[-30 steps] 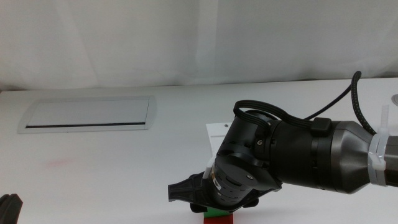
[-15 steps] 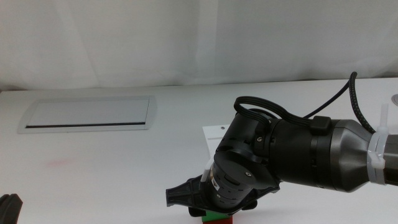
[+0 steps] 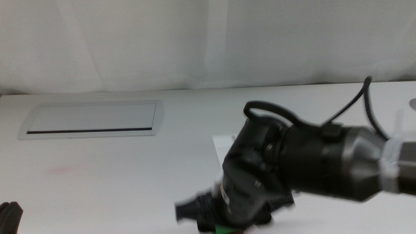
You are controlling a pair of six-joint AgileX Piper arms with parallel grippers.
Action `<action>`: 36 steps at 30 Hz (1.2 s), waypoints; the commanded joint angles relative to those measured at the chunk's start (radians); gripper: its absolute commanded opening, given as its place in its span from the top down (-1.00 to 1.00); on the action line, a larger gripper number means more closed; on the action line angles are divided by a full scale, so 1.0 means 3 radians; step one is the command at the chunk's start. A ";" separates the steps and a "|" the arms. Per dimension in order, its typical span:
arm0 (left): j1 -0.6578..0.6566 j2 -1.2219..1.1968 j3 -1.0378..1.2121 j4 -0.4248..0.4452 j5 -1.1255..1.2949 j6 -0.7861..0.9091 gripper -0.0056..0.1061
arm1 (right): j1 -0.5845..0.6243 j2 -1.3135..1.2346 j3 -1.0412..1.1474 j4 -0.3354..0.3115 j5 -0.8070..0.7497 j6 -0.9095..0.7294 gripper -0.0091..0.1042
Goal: Stack red cubes first, then green, then blue cubes in a specific spot.
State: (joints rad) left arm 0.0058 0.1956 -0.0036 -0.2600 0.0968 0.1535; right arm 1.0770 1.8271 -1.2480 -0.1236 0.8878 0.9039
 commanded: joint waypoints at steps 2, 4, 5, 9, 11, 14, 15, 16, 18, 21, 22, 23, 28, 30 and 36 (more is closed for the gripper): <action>0.0011 -0.0007 0.0136 -0.0026 -0.0048 -0.0014 0.95 | -0.0002 0.0139 0.0078 0.0096 0.0228 0.0012 -0.47; 0.0011 -0.0007 0.0136 -0.0026 -0.0048 -0.0014 0.95 | -0.0002 0.0139 0.0078 0.0035 0.0213 0.0040 -0.55; 0.0011 -0.0007 0.0136 -0.0026 -0.0048 -0.0014 0.95 | -0.0002 0.0139 0.0078 0.0010 0.0204 0.0040 -0.55; 0.0011 -0.0007 0.0136 -0.0026 -0.0048 -0.0014 0.95 | -0.0002 0.0132 0.0072 -0.0055 0.0213 0.0040 -0.55; 0.0011 -0.0007 0.0136 -0.0026 -0.0048 -0.0014 0.95 | -0.0002 0.0106 0.0072 -0.0096 0.0213 0.0077 -0.55; 0.0011 -0.0007 0.0136 -0.0026 -0.0048 -0.0014 0.95 | -0.0002 0.0041 0.0072 -0.0210 0.0196 0.0128 -0.55; 0.0011 -0.0007 0.0136 -0.0026 -0.0048 -0.0014 0.95 | -0.0002 -0.0001 0.0072 -0.0237 0.0177 0.0128 -0.55; 0.0011 -0.0007 0.0136 -0.0026 -0.0048 -0.0014 0.95 | -0.0002 -0.0044 0.0072 -0.0251 0.0146 0.0128 -0.55; 0.0011 -0.0007 0.0136 -0.0026 -0.0048 -0.0014 0.95 | -0.0002 -0.0158 0.0072 -0.0264 0.0063 0.0128 -0.55; 0.0011 -0.0007 0.0136 -0.0026 -0.0048 -0.0014 0.95 | -0.0002 -0.0280 0.0072 -0.0292 0.0043 0.0097 -0.55; 0.0011 -0.0007 0.0136 -0.0026 -0.0048 -0.0014 0.95 | -0.0002 -0.0329 0.0072 -0.0301 0.0043 0.0080 -0.55; 0.0011 -0.0007 0.0136 -0.0026 -0.0048 -0.0014 0.95 | -0.0002 -0.0383 0.0072 -0.0301 0.0043 0.0030 -0.55; 0.0011 -0.0007 0.0136 -0.0026 -0.0048 -0.0014 0.95 | -0.0002 -0.0700 0.0072 -0.0390 0.0006 -0.0102 -0.55; 0.0011 -0.0007 0.0136 -0.0026 -0.0048 -0.0014 0.95 | -0.0016 -0.0836 0.0072 -0.0443 0.0006 -0.0152 -0.55; 0.0011 -0.0007 0.0136 -0.0026 -0.0048 -0.0014 0.95 | -0.0404 -0.1285 0.0072 -0.0491 0.0184 -0.0237 -0.54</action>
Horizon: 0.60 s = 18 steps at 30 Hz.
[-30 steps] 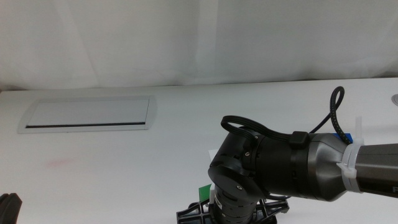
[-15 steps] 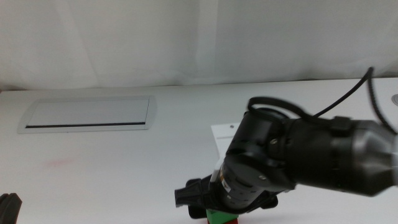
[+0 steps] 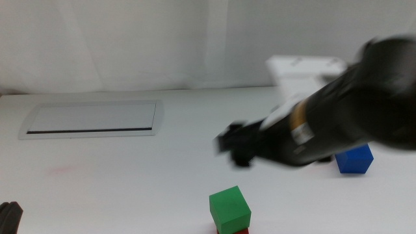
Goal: Stack red cubes first, then green, then blue cubes in a specific spot.
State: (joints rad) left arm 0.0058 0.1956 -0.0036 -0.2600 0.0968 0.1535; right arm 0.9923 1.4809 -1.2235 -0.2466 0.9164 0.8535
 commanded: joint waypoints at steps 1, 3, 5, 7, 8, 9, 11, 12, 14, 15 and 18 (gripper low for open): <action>0.0011 -0.0007 0.0136 -0.0026 -0.0048 -0.0014 0.95 | -0.0221 -0.0204 -0.0010 -0.0092 0.0129 -0.0117 -0.53; 0.0011 -0.0007 0.0136 -0.0026 -0.0048 -0.0014 0.95 | -0.0403 -0.0327 -0.0010 -0.0097 0.0210 -0.0222 -0.51; 0.0011 -0.0007 0.0136 -0.0026 -0.0048 -0.0014 0.95 | -0.0603 -0.0442 -0.0010 -0.0108 0.0332 -0.0351 -0.50; 0.0011 -0.0007 0.0136 -0.0026 -0.0048 -0.0014 0.95 | -0.0783 -0.0514 -0.0010 -0.0130 0.0476 -0.0434 -0.50; 0.0011 -0.0007 0.0136 -0.0026 -0.0048 -0.0014 0.95 | -0.0884 -0.0536 -0.0010 -0.0137 0.0561 -0.0484 -0.50; 0.0011 -0.0007 0.0136 -0.0026 -0.0048 -0.0014 0.95 | -0.0985 -0.0545 -0.0010 -0.0137 0.0628 -0.0568 -0.50; 0.0011 -0.0007 0.0136 -0.0026 -0.0048 -0.0014 0.95 | -0.1170 -0.0550 -0.0010 -0.0137 0.0750 -0.0687 -0.50; 0.0011 -0.0007 0.0136 -0.0026 -0.0048 -0.0014 0.95 | -0.1238 -0.0550 -0.0010 -0.0140 0.0785 -0.0726 -0.50; 0.0011 -0.0007 0.0136 -0.0026 -0.0048 -0.0014 0.95 | -0.1402 -0.0542 -0.0004 -0.0145 0.0807 -0.0792 -0.50; 0.0011 -0.0007 0.0136 -0.0026 -0.0048 -0.0014 0.95 | -0.1468 -0.0542 0.0001 -0.0145 0.0807 -0.0832 -0.50; 0.0011 -0.0007 0.0136 -0.0026 -0.0048 -0.0014 0.95 | -0.1722 -0.0542 0.0001 -0.0145 0.0788 -0.0934 -0.50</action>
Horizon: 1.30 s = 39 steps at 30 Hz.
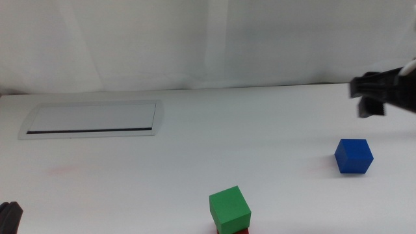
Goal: Stack red cubes first, then green, then blue cubes in a specific spot.
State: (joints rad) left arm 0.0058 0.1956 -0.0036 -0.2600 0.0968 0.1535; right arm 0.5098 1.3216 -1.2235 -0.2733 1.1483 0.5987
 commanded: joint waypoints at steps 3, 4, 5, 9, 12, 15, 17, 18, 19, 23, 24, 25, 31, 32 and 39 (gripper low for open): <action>0.0011 -0.0007 0.0136 -0.0026 -0.0048 -0.0014 0.95 | -0.0327 -0.0011 0.0001 0.0048 -0.0051 -0.0297 -0.50; 0.0011 -0.0007 0.0136 -0.0026 -0.0048 -0.0014 0.95 | -0.0392 -0.0004 0.0001 0.0086 -0.0074 -0.0369 -0.50; 0.0011 -0.0007 0.0136 -0.0026 -0.0048 -0.0014 0.95 | -0.0458 -0.0006 0.0001 0.0147 -0.0106 -0.0444 -0.50; 0.0011 -0.0007 0.0136 -0.0026 -0.0048 -0.0014 0.95 | -0.0684 0.0040 0.0001 0.0352 -0.0189 -0.0690 -0.50; 0.0011 -0.0007 0.0136 -0.0026 -0.0048 -0.0014 0.95 | -0.0807 0.0215 0.0001 0.0495 -0.0217 -0.0930 -0.50; 0.0011 -0.0007 0.0136 -0.0026 -0.0048 -0.0014 0.95 | -0.0812 0.0409 0.0001 0.0516 -0.0303 -0.0994 -0.50; 0.0011 -0.0007 0.0136 -0.0026 -0.0048 -0.0014 0.95 | -0.0812 0.0548 0.0001 0.0559 -0.0349 -0.1057 -0.50; 0.0011 -0.0007 0.0136 -0.0026 -0.0048 -0.0014 0.95 | -0.0812 0.0607 0.0001 0.0572 -0.0366 -0.1067 -0.50; 0.0011 -0.0007 0.0136 -0.0026 -0.0048 -0.0014 0.95 | -0.0812 0.0677 0.0001 0.0592 -0.0379 -0.1089 -0.50; 0.0011 -0.0007 0.0136 -0.0026 -0.0048 -0.0014 0.95 | -0.0812 0.0940 0.0001 0.0634 -0.0439 -0.1124 -0.50; 0.0011 -0.0007 0.0136 -0.0026 -0.0048 -0.0014 0.95 | -0.0812 0.1002 0.0001 0.0634 -0.0455 -0.1132 -0.50; 0.0011 -0.0007 0.0136 -0.0026 -0.0048 -0.0014 0.95 | -0.0812 0.1058 0.0001 0.0634 -0.0472 -0.1132 -0.50; 0.0011 -0.0007 0.0136 -0.0026 -0.0048 -0.0014 0.95 | -0.0837 0.1299 0.0057 0.0601 -0.0593 -0.1152 -0.50; 0.0011 -0.0007 0.0136 -0.0026 -0.0048 -0.0014 0.95 | -0.0837 0.1323 0.0095 0.0601 -0.0653 -0.1152 -0.50; 0.0011 -0.0007 0.0136 -0.0026 -0.0048 -0.0014 0.95 | -0.0837 0.1482 0.0240 0.0573 -0.1053 -0.1181 -0.50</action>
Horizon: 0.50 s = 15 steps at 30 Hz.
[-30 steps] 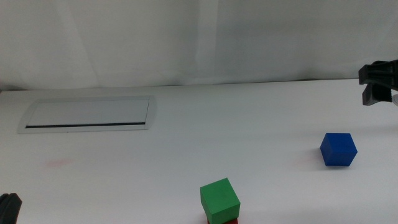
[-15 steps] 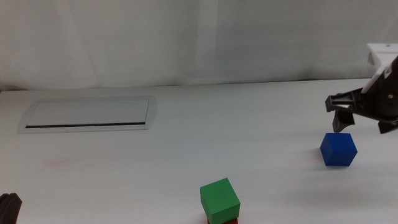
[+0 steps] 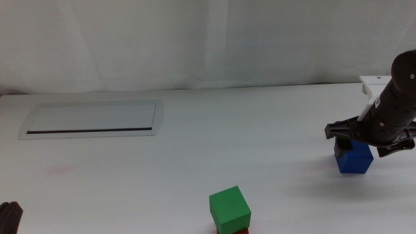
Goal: Stack red cubes first, then green, then blue cubes in a specific spot.
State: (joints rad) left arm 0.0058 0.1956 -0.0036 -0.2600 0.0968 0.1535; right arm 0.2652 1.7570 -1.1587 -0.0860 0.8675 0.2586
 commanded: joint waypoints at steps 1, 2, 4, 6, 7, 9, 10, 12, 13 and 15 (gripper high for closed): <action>0.0011 -0.0007 0.0136 -0.0026 -0.0048 -0.0014 0.95 | -0.0021 0.0065 0.0024 -0.0056 -0.0155 -0.0094 -0.50; 0.0011 -0.0007 0.0136 -0.0026 -0.0048 -0.0014 0.95 | -0.0021 0.0102 0.0024 -0.0056 -0.0181 -0.0134 -0.50; 0.0011 -0.0007 0.0136 -0.0026 -0.0048 -0.0014 0.95 | -0.0027 0.0170 0.0024 -0.0088 -0.0201 -0.0127 -0.50; 0.0011 -0.0007 0.0136 -0.0026 -0.0048 -0.0014 0.95 | -0.0061 0.0252 0.0024 -0.0080 -0.0203 -0.0127 -0.50; 0.0011 -0.0007 0.0136 -0.0026 -0.0048 -0.0014 0.95 | -0.0089 0.0290 0.0024 -0.0074 -0.0213 -0.0127 -0.50; 0.0011 -0.0007 0.0136 -0.0026 -0.0048 -0.0014 0.95 | -0.0144 0.0329 0.0024 -0.0052 -0.0242 -0.0103 -0.50; 0.0011 -0.0007 0.0136 -0.0026 -0.0048 -0.0014 0.95 | -0.0172 0.0347 0.0024 -0.0044 -0.0270 -0.0103 -0.50; 0.0011 -0.0007 0.0136 -0.0026 -0.0048 -0.0014 0.95 | -0.0210 0.0348 0.0024 -0.0036 -0.0329 -0.0110 -0.50; 0.0011 -0.0007 0.0136 -0.0026 -0.0048 -0.0014 0.95 | -0.0218 0.0348 0.0024 -0.0036 -0.0345 -0.0143 -0.50; 0.0011 -0.0007 0.0136 -0.0026 -0.0026 -0.0014 0.95 | -0.0218 0.0354 0.0024 -0.0036 -0.0358 -0.0192 -0.50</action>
State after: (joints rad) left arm 0.0058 0.1956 -0.0036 -0.2600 0.0968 0.1535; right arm 0.2067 1.8626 -1.1539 -0.0931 0.7764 0.2196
